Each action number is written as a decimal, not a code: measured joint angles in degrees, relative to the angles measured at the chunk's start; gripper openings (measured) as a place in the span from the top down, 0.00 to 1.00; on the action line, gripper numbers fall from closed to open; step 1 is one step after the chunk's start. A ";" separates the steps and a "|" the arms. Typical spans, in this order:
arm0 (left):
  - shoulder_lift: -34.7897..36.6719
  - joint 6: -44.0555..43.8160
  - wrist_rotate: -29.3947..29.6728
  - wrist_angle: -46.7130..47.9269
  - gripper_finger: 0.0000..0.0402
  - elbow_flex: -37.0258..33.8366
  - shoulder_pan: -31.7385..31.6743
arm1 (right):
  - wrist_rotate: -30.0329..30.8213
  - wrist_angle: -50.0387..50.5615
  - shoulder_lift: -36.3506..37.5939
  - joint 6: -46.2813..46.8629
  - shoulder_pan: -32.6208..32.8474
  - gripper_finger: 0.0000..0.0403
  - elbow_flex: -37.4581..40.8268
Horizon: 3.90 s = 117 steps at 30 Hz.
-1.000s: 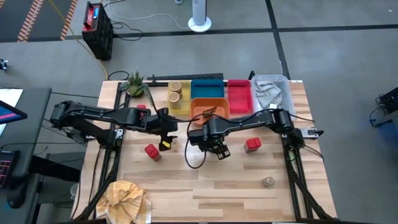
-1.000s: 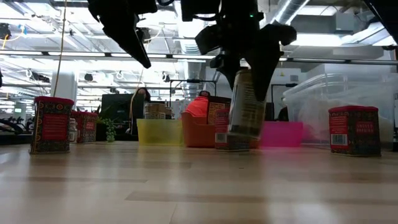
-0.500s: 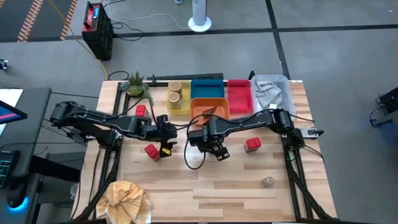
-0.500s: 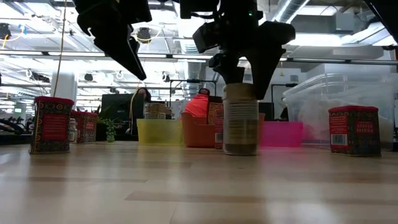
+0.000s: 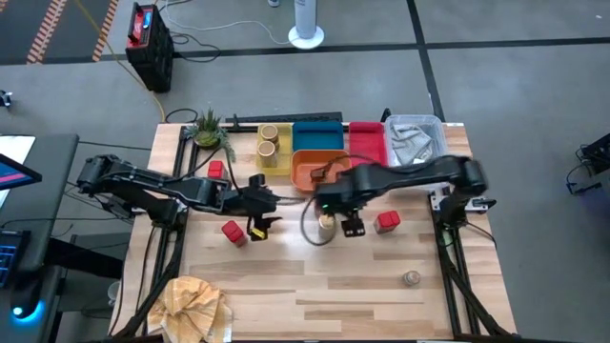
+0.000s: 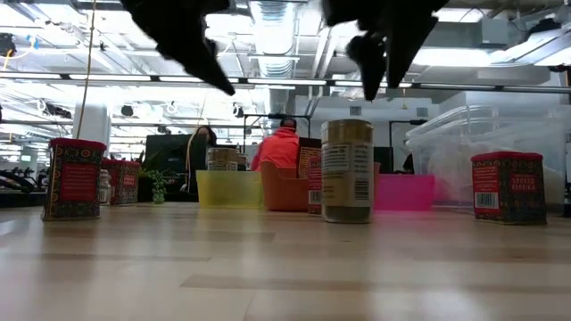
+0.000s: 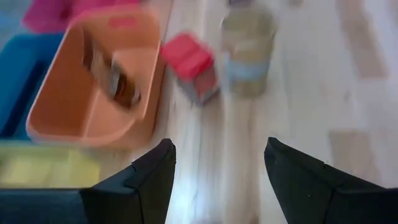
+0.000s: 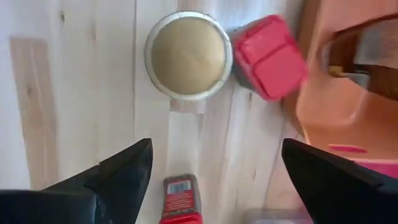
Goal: Sort spices by type
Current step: Put the gold seasoning bottle into the yellow bin
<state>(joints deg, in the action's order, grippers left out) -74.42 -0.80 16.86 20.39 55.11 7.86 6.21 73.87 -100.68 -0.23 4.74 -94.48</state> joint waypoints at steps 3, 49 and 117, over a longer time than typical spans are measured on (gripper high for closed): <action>-1.09 0.18 -0.16 -5.07 0.42 0.02 0.02 | 0.88 -9.74 8.57 4.16 -0.01 0.04 9.50; -35.34 6.86 -21.19 -7.21 0.09 26.54 -6.61 | 45.36 -55.56 35.89 31.89 20.36 0.04 58.25; -18.53 17.62 2.93 4.36 0.35 21.44 -31.96 | 45.26 -56.88 35.82 33.25 21.11 0.04 58.21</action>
<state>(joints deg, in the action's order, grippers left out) -92.95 16.81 19.78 24.76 76.55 -24.09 51.47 16.98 -64.87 33.02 25.85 -36.27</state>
